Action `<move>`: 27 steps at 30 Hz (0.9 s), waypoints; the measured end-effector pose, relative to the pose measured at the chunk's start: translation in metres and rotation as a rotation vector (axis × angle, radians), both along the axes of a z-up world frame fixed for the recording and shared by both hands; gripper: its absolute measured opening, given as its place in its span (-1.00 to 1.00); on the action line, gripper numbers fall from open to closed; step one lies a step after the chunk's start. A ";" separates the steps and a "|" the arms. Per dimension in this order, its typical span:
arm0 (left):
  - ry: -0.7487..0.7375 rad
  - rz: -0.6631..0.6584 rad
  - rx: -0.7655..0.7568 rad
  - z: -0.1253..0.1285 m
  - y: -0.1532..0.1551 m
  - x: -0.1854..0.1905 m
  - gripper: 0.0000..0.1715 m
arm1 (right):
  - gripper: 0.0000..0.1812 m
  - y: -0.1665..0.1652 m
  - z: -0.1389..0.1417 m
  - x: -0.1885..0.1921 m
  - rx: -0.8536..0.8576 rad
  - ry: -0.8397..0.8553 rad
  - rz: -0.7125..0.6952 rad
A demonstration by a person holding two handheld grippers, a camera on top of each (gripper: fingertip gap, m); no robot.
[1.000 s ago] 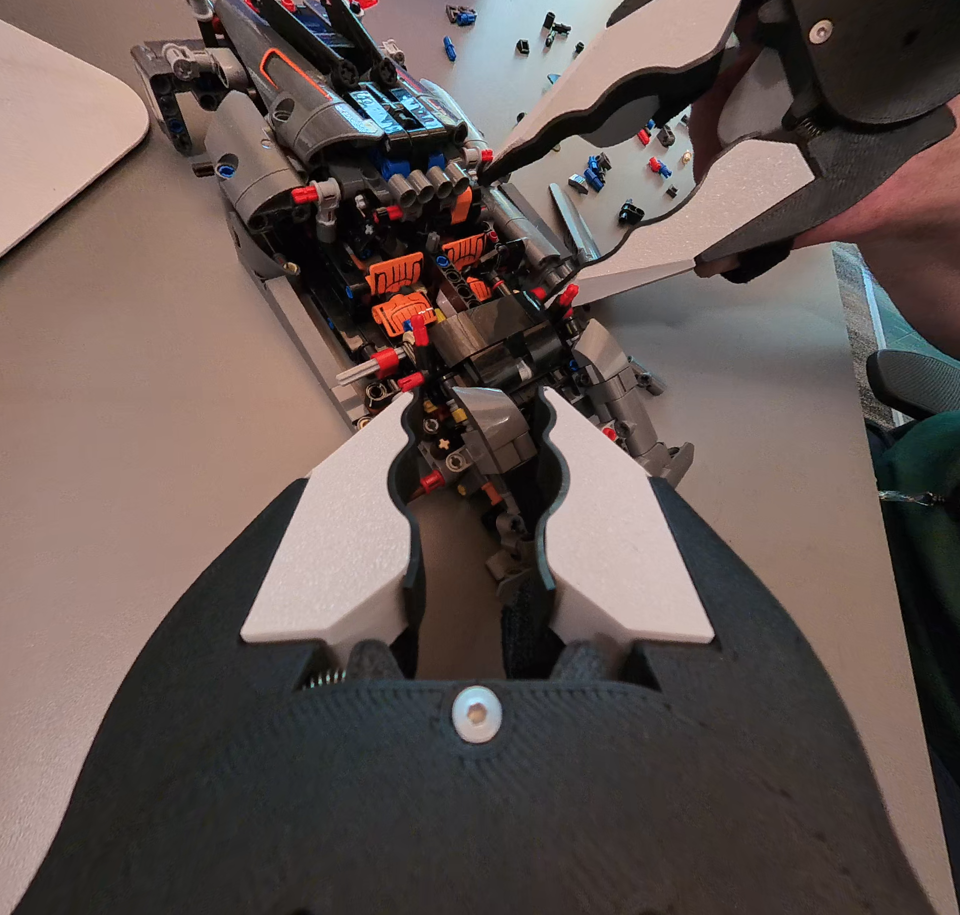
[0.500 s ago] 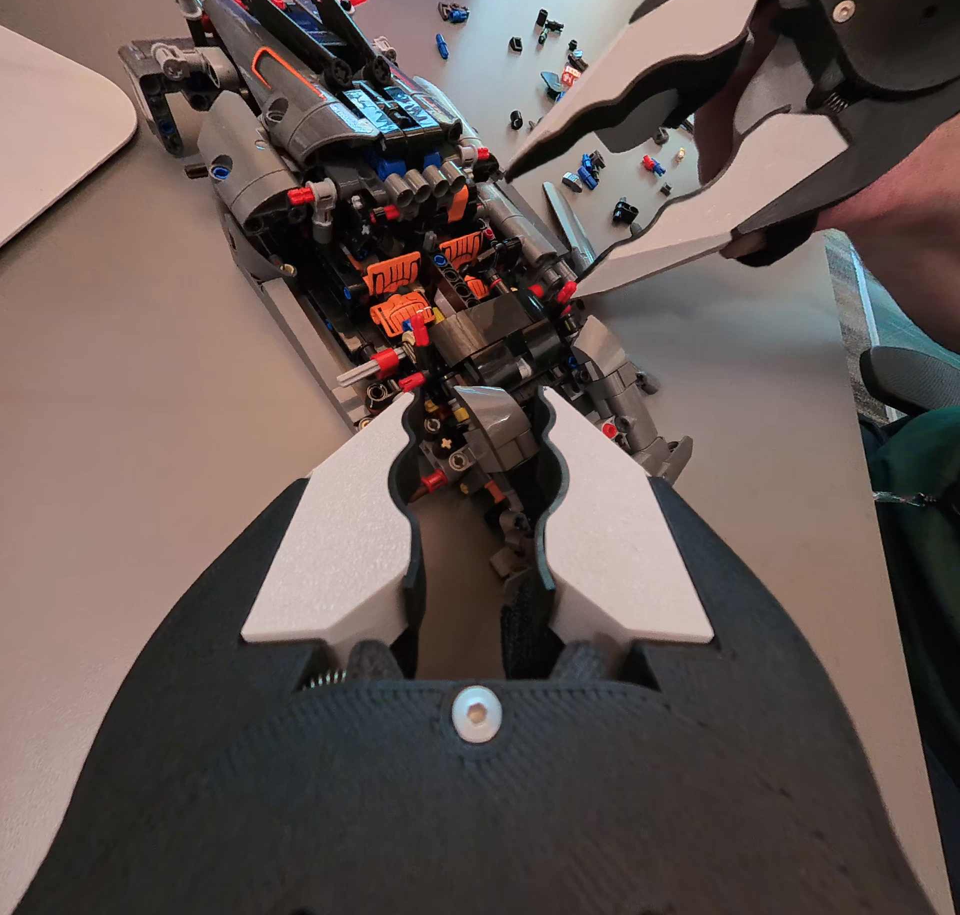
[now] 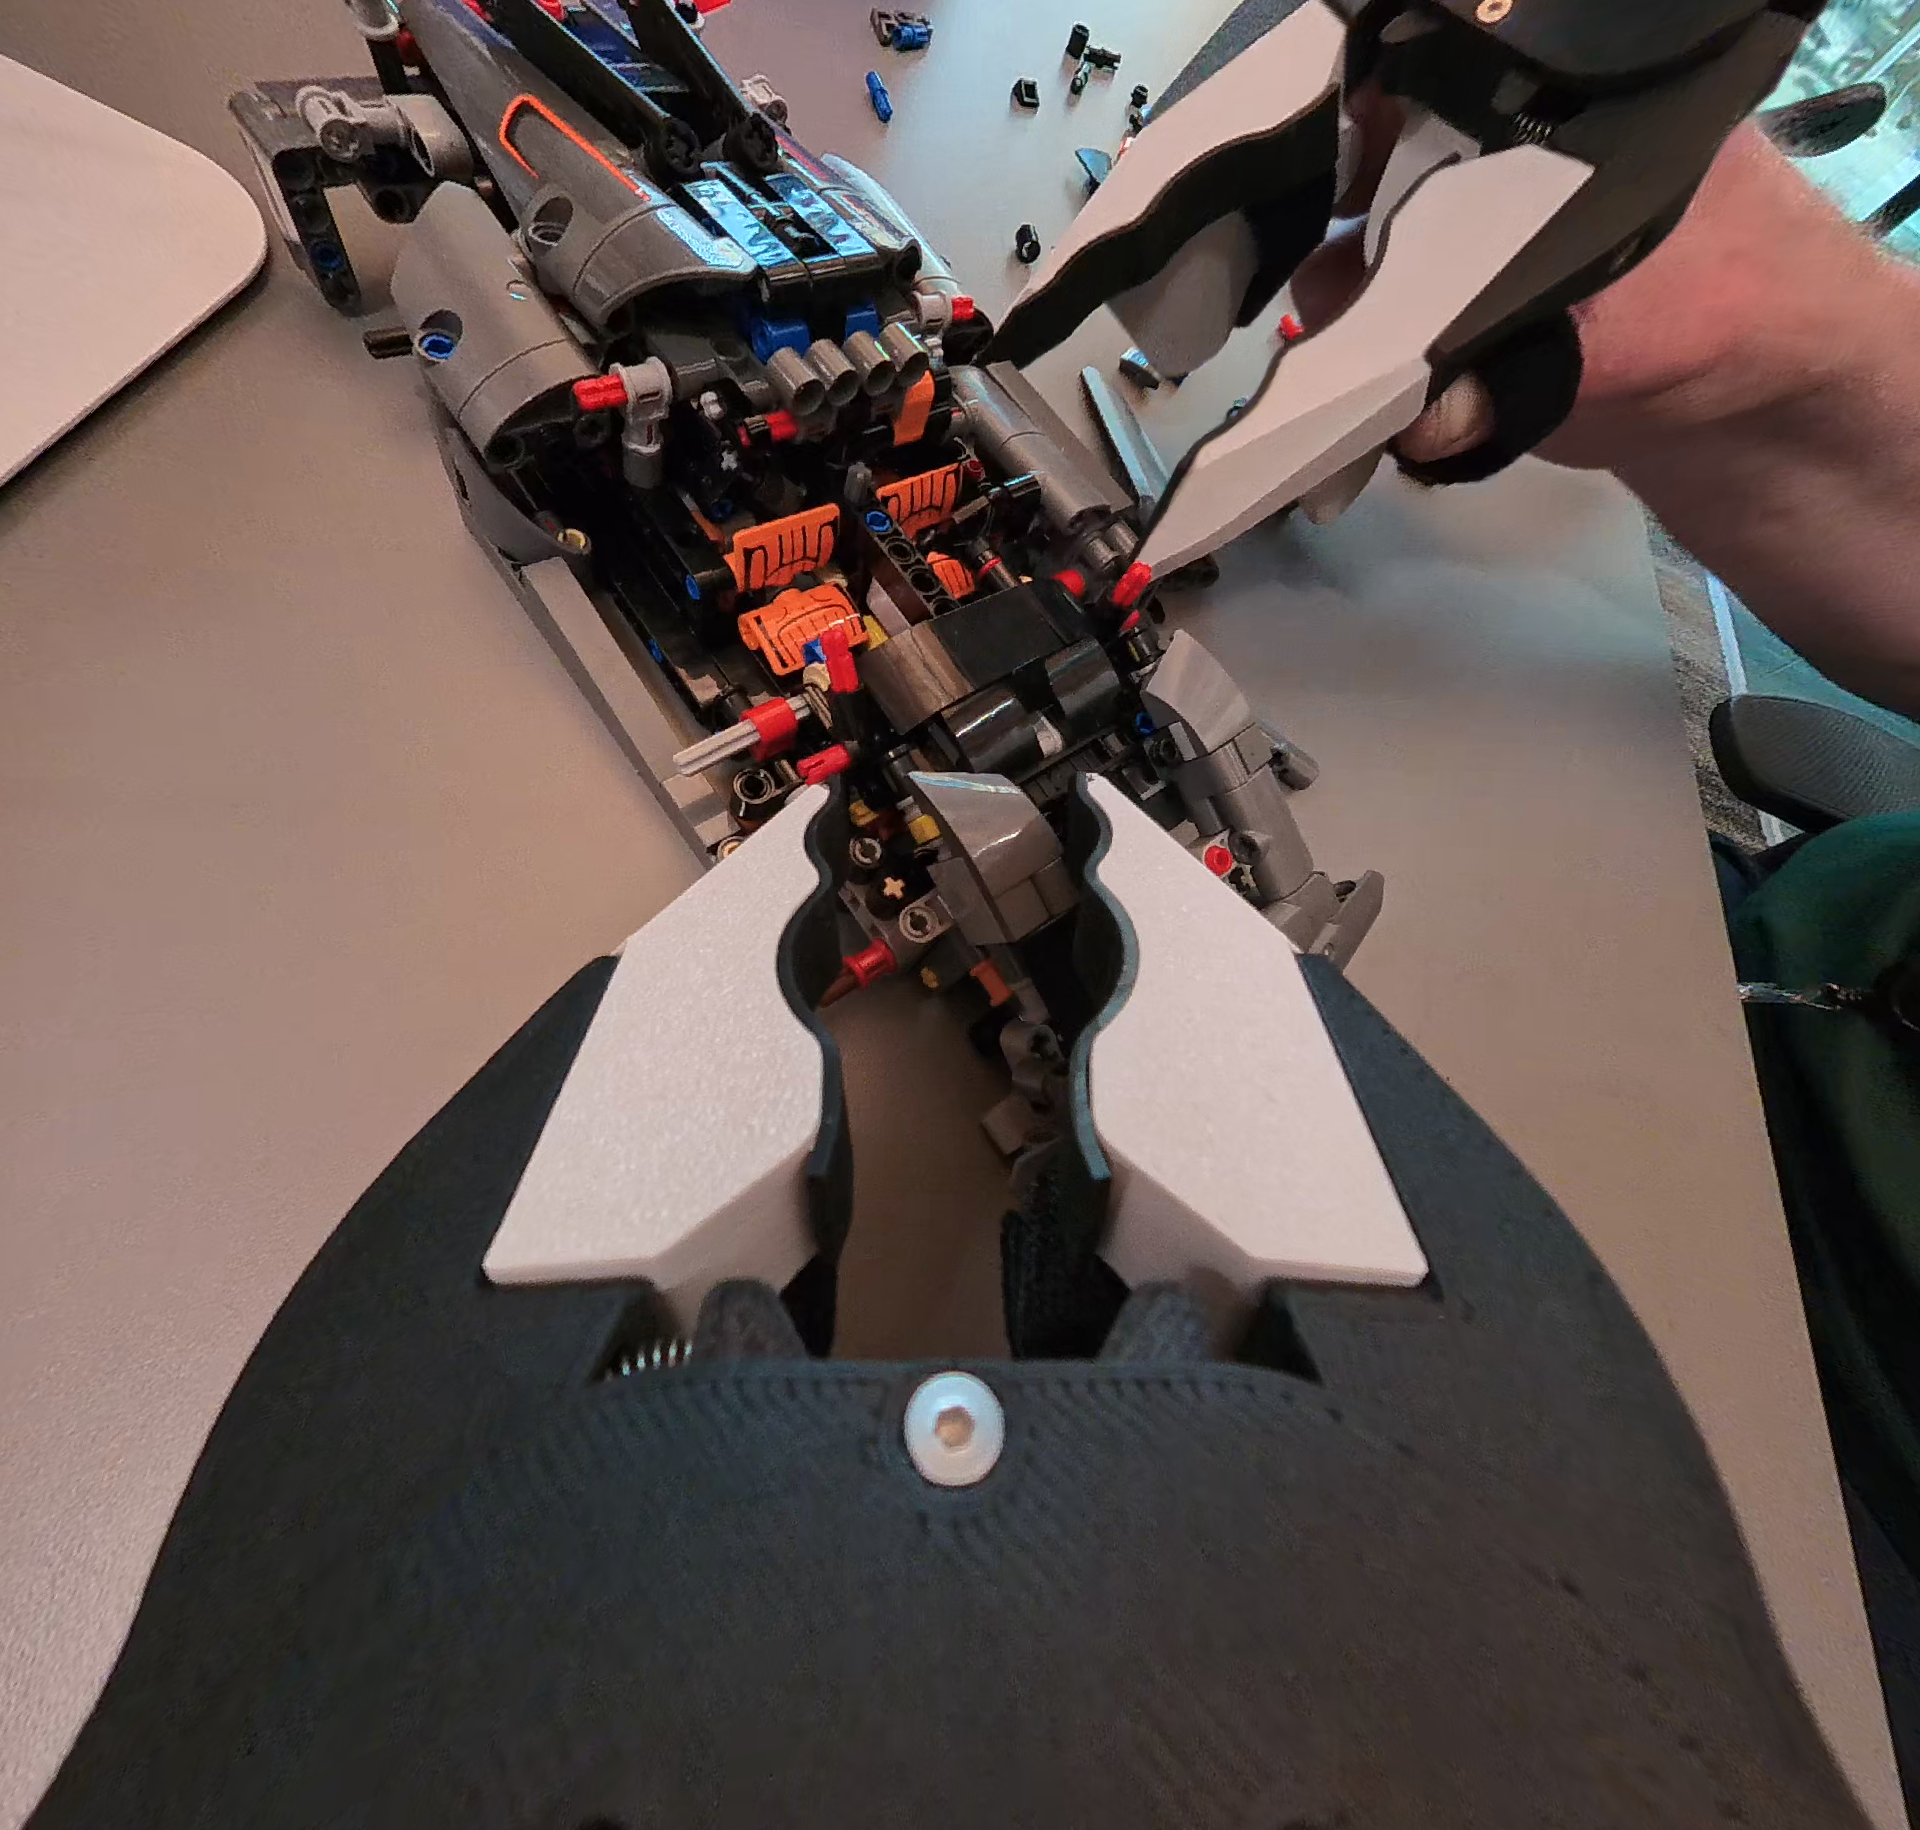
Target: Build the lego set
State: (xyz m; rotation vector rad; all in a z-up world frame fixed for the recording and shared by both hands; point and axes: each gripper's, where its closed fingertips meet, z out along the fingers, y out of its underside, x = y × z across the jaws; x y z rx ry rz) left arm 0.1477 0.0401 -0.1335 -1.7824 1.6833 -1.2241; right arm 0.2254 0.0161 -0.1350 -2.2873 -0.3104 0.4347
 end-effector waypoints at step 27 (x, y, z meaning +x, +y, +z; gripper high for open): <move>-0.012 -0.001 -0.020 0.000 0.001 -0.001 -0.55 | -0.42 -0.004 0.002 0.001 0.057 -0.001 0.033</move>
